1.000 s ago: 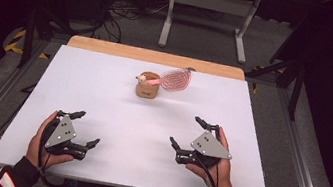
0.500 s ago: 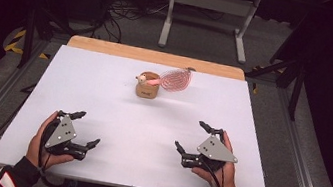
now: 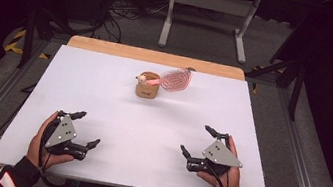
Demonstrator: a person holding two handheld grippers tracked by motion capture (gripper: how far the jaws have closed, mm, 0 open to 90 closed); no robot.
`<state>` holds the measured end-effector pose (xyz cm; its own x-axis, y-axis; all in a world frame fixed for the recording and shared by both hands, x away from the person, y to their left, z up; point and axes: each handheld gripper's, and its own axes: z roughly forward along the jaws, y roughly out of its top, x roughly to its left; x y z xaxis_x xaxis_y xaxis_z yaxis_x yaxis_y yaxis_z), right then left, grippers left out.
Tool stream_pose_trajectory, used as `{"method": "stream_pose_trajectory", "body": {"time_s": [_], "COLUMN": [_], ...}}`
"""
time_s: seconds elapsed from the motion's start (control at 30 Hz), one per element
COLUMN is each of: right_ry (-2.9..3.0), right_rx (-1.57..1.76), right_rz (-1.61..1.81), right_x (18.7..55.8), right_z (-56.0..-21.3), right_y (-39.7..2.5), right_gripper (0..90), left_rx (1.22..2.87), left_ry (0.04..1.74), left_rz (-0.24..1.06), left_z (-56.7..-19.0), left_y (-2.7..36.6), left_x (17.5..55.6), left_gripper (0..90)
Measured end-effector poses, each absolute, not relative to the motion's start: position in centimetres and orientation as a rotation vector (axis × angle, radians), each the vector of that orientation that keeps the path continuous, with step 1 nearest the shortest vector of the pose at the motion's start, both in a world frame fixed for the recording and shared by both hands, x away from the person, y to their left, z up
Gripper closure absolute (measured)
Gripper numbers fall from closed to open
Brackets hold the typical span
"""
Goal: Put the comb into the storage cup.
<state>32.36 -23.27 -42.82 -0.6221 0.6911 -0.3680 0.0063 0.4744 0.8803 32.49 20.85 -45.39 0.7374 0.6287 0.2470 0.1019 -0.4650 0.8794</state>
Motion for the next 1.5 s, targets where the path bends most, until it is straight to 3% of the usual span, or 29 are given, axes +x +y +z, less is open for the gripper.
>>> {"method": "stream_pose_trajectory", "body": {"time_s": [0.83,1.5], "right_ry": [1.981,1.936], "right_rx": [0.685,0.724], "right_rz": [1.110,1.146], "right_x": [30.8,30.3], "right_z": [-45.6,-45.3], "right_y": [-26.5,-27.4], "right_gripper": [4.9,4.9], "left_rx": [1.947,1.957], "left_ry": [0.562,0.564], "left_rz": [0.674,0.676], "left_z": [-45.2,-45.3], "left_y": [21.2,21.3], "left_x": [32.5,32.4], "left_gripper": [6.8,6.6]}}
